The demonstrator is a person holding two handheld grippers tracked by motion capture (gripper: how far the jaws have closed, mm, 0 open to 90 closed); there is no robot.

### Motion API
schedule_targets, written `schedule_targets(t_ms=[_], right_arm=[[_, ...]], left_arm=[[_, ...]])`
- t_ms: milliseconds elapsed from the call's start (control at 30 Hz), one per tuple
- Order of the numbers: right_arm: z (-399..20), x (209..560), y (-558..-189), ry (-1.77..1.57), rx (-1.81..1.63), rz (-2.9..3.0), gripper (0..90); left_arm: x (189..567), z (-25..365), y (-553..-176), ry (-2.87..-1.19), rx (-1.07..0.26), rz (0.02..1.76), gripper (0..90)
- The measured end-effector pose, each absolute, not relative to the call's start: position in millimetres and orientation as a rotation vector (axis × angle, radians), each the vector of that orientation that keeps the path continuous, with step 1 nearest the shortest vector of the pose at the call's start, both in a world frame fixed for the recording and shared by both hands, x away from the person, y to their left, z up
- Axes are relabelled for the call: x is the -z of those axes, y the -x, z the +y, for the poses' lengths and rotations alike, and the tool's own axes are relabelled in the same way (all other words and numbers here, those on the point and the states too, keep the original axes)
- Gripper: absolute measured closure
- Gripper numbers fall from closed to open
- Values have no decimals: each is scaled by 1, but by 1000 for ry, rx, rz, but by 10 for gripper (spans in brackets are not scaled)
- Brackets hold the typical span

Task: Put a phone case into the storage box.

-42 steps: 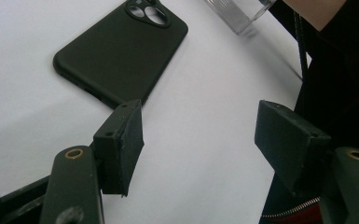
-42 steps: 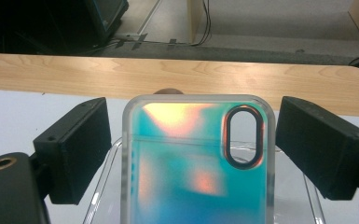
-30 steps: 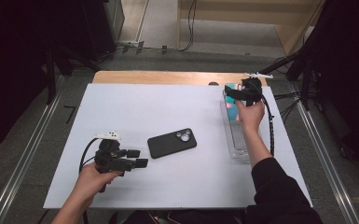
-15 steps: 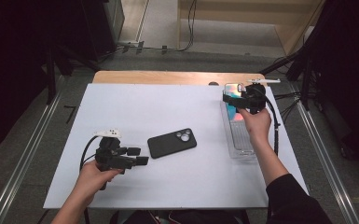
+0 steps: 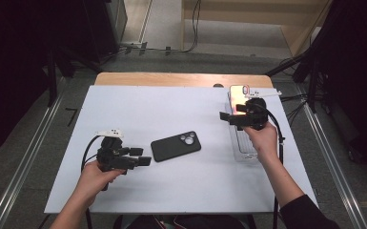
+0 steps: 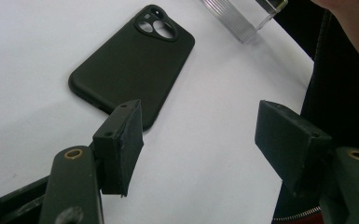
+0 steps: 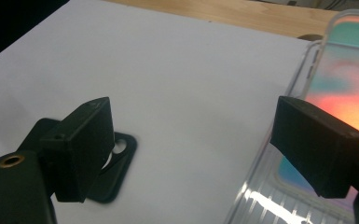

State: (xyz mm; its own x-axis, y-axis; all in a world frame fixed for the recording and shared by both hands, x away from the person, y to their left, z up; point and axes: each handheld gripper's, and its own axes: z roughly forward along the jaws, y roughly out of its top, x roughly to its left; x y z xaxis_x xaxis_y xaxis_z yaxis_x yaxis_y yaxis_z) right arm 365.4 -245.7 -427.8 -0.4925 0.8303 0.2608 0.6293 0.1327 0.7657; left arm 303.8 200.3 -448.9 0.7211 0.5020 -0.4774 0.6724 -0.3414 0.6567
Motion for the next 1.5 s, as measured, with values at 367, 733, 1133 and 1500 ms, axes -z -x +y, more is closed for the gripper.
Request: schedule_targets(t_ms=[367,733,1133,1500], right_arm=[[-233,428,-337,-1314,-1375,2311,131],[-225,428,-310,-1232,-1400,2400,173],[-221,430,-289,-1197,-1420,2452,172],[-221,437,-272,-1123,-1421,2508,172]], left_arm=[[446,203,-306,-2026,227,885,324],[443,207,-308,-2023,208,886,324],[440,204,-311,-2059,152,859,287],[436,193,-320,-2120,148,815,237]])
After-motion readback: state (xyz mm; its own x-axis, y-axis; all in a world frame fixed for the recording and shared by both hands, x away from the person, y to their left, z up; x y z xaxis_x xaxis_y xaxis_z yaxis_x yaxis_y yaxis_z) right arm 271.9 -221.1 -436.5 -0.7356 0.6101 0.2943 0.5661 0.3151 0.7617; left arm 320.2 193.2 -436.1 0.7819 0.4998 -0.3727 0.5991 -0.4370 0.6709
